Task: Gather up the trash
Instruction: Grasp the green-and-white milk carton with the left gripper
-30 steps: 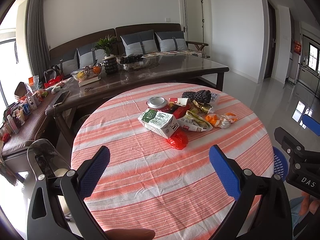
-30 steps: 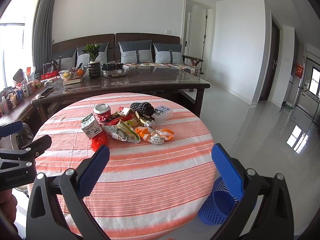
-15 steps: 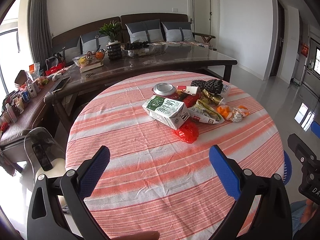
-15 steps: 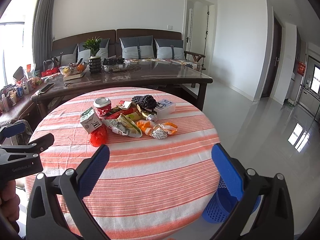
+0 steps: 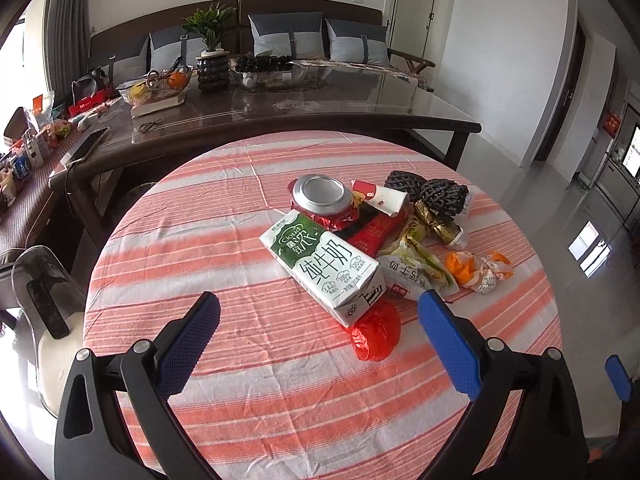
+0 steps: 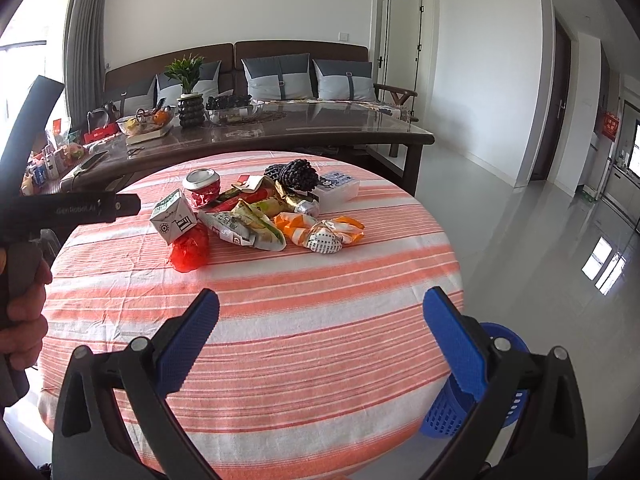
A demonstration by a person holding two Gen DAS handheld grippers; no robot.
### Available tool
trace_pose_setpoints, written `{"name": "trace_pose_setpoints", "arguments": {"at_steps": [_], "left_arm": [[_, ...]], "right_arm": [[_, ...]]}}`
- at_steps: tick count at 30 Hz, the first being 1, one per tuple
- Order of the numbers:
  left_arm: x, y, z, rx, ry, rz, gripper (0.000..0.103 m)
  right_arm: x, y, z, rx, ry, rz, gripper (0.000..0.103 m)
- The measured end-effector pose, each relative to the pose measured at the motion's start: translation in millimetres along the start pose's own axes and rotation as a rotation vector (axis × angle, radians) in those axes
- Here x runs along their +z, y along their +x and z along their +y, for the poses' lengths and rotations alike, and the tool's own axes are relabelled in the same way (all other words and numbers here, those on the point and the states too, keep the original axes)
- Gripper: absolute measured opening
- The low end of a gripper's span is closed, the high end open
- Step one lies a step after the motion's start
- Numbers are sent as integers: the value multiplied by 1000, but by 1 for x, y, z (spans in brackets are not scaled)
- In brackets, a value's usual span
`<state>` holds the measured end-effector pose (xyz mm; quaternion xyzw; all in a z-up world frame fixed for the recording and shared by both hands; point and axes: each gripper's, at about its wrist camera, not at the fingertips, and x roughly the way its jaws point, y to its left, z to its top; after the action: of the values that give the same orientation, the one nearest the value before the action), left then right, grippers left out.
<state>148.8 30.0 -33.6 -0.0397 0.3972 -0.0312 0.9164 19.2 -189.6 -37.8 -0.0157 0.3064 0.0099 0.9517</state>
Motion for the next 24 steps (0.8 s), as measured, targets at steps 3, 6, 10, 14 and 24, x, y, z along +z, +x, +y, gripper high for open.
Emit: {"name": "trace_pose_setpoints", "arguments": {"at_steps": [3,6,10,14,24], "left_arm": [[26,34,2,-40,-23,53,98],[36,68,6,-54,-46,143,98],[29,85,13,-60,-83,215,98],[23,86,17,-158,-119,218,92],[18,73,39,-264,-106,203,56]], "right_arm": [[-2,2,0,7,3,2,98],[-4,4,3,14,-5,0,98],[-5,7,4,17,-13,1,98],[-7,12,4,16,-10,17,98],[-10,27,11,44,-14,51,98]]}}
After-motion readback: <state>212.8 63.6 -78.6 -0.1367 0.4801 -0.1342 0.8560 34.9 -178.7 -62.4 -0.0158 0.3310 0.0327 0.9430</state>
